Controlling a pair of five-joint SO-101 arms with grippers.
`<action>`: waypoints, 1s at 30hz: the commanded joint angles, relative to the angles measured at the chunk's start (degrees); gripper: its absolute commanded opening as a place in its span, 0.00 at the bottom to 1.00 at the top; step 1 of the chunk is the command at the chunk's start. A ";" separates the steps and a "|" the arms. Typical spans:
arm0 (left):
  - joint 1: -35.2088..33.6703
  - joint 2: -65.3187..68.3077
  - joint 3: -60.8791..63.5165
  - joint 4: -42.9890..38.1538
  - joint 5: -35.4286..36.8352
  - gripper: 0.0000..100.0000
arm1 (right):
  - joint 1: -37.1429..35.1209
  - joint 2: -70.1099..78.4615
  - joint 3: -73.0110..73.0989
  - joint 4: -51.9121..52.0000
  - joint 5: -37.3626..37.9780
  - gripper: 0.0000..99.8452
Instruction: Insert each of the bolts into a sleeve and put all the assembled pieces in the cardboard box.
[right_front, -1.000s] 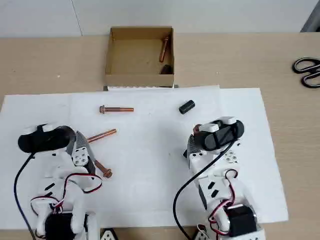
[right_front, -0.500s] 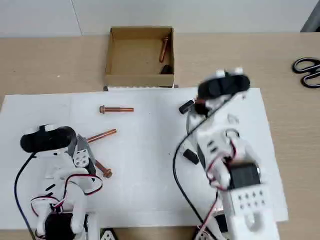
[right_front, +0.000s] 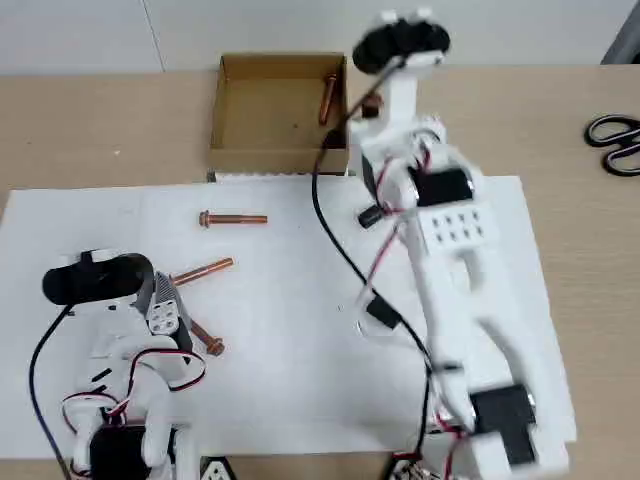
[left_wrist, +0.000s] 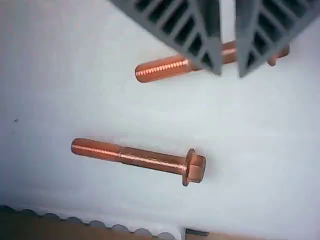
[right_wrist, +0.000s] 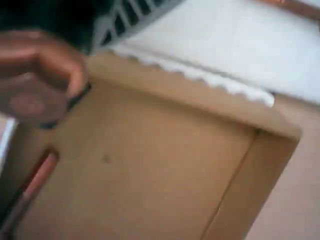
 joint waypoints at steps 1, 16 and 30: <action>1.41 -0.44 -0.22 0.00 -0.35 0.01 | -0.31 9.10 -14.24 -2.07 0.70 0.00; 3.69 -0.44 0.66 0.35 -0.35 0.01 | -1.54 48.13 -53.01 -8.84 0.53 0.00; 3.52 -0.44 0.75 2.37 -0.35 0.01 | -4.18 58.86 -57.67 -6.81 0.44 0.13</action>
